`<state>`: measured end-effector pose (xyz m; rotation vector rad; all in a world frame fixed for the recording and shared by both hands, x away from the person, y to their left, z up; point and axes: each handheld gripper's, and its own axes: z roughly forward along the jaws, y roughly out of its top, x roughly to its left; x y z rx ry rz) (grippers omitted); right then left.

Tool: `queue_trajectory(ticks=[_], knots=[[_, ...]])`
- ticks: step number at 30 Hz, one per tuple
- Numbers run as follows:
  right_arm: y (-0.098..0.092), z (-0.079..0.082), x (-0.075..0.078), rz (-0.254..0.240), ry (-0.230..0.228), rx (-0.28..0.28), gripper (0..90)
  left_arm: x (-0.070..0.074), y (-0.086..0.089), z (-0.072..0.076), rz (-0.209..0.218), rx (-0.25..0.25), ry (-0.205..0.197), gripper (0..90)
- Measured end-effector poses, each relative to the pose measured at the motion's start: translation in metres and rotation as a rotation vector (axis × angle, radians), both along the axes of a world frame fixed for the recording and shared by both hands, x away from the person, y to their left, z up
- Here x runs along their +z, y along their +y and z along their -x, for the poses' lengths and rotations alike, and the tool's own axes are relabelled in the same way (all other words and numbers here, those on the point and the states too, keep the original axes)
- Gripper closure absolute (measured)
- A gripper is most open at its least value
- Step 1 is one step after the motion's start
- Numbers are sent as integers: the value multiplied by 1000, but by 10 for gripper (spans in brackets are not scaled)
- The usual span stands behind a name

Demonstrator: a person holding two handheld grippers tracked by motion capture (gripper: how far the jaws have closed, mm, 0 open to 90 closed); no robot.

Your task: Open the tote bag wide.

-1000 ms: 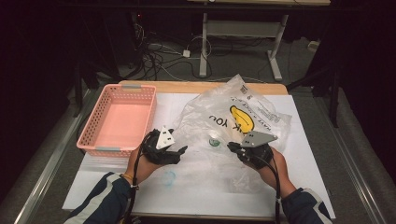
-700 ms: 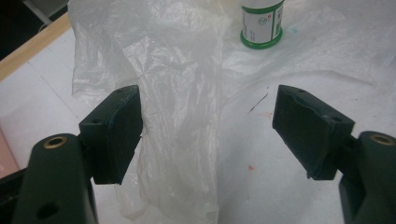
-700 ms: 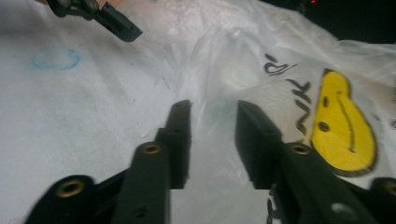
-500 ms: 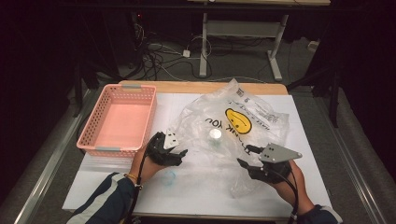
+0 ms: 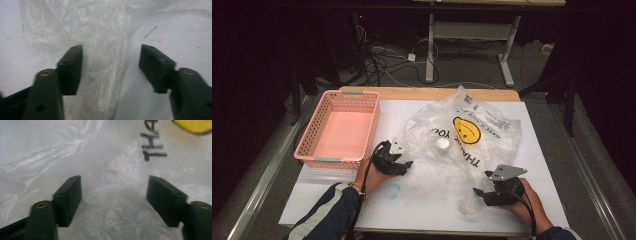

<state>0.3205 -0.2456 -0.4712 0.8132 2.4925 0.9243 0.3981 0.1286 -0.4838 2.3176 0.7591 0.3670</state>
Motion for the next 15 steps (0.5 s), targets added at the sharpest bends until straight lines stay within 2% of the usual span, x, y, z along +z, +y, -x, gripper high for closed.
queue_trajectory(ticks=[1,3,6,8,9,13,14,15], knots=[[-2,-3,-3,-1,22,-9,398,0,1,0,15,-9,19,477],[-8,-8,-5,-55,66,-15,533,0,2,-1,35,-29,50,579],[-13,-12,-4,-63,76,-55,724,0,0,0,38,-44,62,679],[-15,-14,-4,-69,84,-84,803,0,-1,0,38,-56,66,751],[-15,-15,-3,-62,80,-86,856,1,-2,1,33,-62,63,839],[-14,-15,-2,-46,68,-83,885,2,-5,4,6,-77,39,869],[-13,-14,-1,-35,54,-84,890,4,-4,4,6,-85,35,870],[-12,-12,3,-40,18,-90,894,6,-3,6,19,-92,27,872]])
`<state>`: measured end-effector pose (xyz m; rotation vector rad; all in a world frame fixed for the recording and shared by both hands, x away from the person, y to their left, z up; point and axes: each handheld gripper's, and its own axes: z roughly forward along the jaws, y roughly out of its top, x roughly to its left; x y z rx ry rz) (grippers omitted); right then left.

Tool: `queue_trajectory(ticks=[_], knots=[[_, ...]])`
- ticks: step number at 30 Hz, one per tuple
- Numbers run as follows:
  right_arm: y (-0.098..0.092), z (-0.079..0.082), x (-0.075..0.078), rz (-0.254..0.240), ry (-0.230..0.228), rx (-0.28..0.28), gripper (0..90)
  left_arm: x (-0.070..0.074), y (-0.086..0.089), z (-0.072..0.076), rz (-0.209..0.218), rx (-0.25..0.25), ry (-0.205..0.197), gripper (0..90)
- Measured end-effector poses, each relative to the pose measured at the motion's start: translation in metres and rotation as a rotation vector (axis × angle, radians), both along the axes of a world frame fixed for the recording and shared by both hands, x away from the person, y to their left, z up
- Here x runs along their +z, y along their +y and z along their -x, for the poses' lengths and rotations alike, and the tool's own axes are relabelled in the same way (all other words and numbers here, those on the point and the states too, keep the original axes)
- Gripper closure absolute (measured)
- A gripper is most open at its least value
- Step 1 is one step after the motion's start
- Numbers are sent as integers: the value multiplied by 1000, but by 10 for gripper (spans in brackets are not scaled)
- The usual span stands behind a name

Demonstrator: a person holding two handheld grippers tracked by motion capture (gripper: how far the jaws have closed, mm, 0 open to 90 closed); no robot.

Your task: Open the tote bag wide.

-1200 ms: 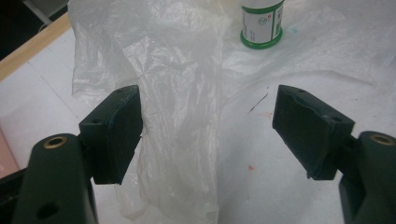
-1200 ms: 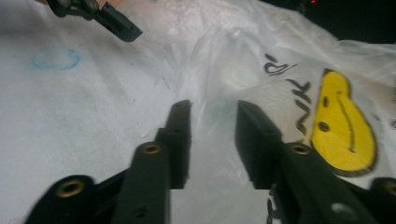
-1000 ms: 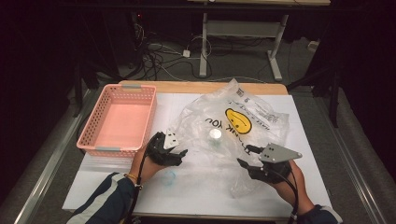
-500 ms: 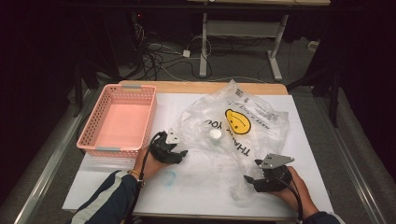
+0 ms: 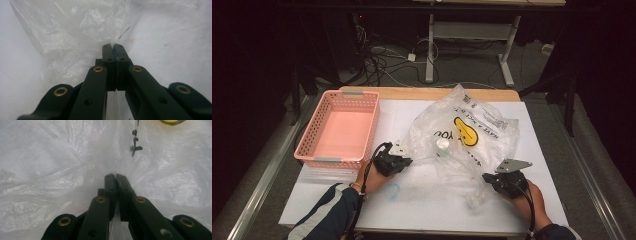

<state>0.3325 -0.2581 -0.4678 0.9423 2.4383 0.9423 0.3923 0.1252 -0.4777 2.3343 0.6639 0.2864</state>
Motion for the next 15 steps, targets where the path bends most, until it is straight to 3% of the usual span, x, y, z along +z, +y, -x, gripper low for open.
queue_trajectory(ticks=[3,7,9,15], knots=[[-2,2,6,-19,-39,-3,895,15,3,7,43,-12,-60,872],[-7,7,20,-68,-103,-24,897,38,10,20,137,-11,-134,873],[-9,9,26,-86,-134,-33,897,47,13,26,158,-17,-174,873],[-13,13,37,-132,-199,-50,898,66,20,38,208,-18,-245,872]])
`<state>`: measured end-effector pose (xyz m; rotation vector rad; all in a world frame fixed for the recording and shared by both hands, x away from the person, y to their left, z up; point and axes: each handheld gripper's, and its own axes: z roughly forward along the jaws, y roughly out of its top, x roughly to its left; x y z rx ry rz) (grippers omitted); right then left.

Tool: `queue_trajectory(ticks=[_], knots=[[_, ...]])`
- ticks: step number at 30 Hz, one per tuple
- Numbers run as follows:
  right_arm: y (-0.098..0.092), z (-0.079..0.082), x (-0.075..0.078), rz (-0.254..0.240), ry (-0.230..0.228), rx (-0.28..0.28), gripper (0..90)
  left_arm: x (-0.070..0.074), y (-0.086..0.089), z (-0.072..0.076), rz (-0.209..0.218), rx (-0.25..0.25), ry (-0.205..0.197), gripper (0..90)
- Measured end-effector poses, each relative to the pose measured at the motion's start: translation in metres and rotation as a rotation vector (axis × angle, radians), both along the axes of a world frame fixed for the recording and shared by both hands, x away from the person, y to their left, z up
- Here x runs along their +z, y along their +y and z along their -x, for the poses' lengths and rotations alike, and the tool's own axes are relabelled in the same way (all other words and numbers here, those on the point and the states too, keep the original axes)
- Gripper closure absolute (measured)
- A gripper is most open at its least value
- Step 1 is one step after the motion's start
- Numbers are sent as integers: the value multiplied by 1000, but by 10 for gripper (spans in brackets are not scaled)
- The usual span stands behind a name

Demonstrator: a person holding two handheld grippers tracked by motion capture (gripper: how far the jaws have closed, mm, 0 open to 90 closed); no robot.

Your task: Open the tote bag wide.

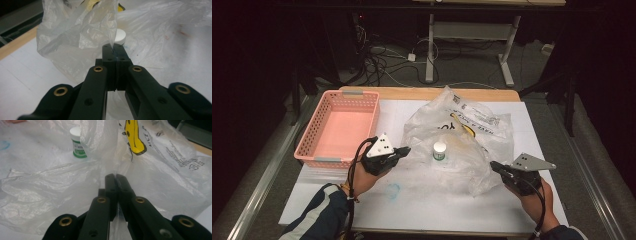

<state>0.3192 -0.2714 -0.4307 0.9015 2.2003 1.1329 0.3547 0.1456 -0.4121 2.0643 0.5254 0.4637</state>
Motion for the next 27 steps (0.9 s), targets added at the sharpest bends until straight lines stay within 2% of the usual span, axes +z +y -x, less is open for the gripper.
queue_trajectory(ticks=[9,18,27], knots=[[0,4,9,-16,-68,-5,898,11,6,8,16,5,-49,872],[-2,8,16,-38,-115,-17,897,20,11,12,53,9,-70,871],[-5,6,26,-54,-158,-51,898,25,15,12,62,32,-84,871]])
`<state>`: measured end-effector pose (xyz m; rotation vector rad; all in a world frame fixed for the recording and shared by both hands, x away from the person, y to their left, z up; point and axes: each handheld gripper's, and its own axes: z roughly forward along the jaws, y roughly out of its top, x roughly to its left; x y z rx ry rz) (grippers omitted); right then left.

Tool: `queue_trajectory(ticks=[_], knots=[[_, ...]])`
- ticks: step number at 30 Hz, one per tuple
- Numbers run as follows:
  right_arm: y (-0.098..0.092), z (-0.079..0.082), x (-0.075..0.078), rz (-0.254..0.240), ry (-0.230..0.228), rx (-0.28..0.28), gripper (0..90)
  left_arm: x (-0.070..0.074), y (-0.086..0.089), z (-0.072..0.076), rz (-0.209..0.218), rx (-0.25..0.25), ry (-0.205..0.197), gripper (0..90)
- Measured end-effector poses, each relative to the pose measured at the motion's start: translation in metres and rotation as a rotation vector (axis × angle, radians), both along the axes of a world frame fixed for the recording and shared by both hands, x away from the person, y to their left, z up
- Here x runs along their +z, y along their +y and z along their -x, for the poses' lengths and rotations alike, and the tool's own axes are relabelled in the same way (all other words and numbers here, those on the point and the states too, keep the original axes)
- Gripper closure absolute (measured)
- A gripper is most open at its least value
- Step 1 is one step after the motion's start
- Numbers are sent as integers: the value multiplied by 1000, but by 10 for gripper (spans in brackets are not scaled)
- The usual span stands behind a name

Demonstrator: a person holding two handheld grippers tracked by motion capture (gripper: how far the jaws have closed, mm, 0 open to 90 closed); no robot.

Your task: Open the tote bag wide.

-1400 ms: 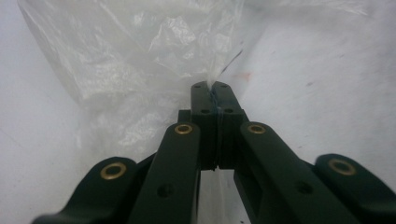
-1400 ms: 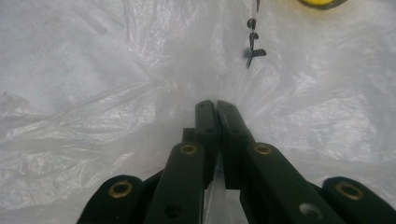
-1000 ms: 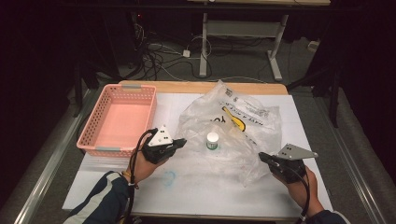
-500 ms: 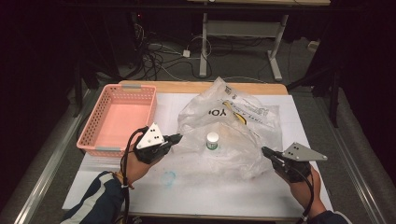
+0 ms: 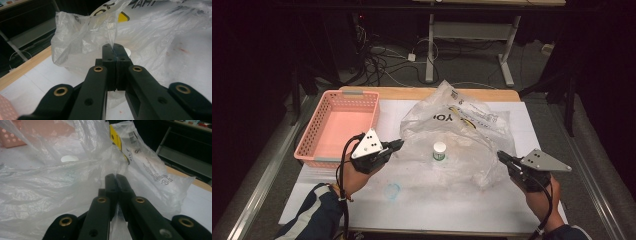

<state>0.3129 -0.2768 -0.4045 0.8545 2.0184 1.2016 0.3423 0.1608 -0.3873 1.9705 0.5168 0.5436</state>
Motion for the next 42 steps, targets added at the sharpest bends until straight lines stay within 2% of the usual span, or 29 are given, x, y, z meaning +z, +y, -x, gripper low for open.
queue_trajectory(ticks=[11,17,22,26,36,42], knots=[[2,1,10,-14,-32,2,898,5,4,3,16,9,-16,872],[5,2,22,-12,-71,10,898,18,10,4,27,18,-51,872],[6,-1,36,-10,-112,5,899,30,17,3,64,31,-69,872],[5,-3,45,-13,-132,6,899,36,20,4,71,35,-85,872],[9,-4,61,-30,-163,25,899,53,24,11,91,37,-128,872],[13,-7,69,-26,-176,25,899,56,26,10,96,40,-136,872]])
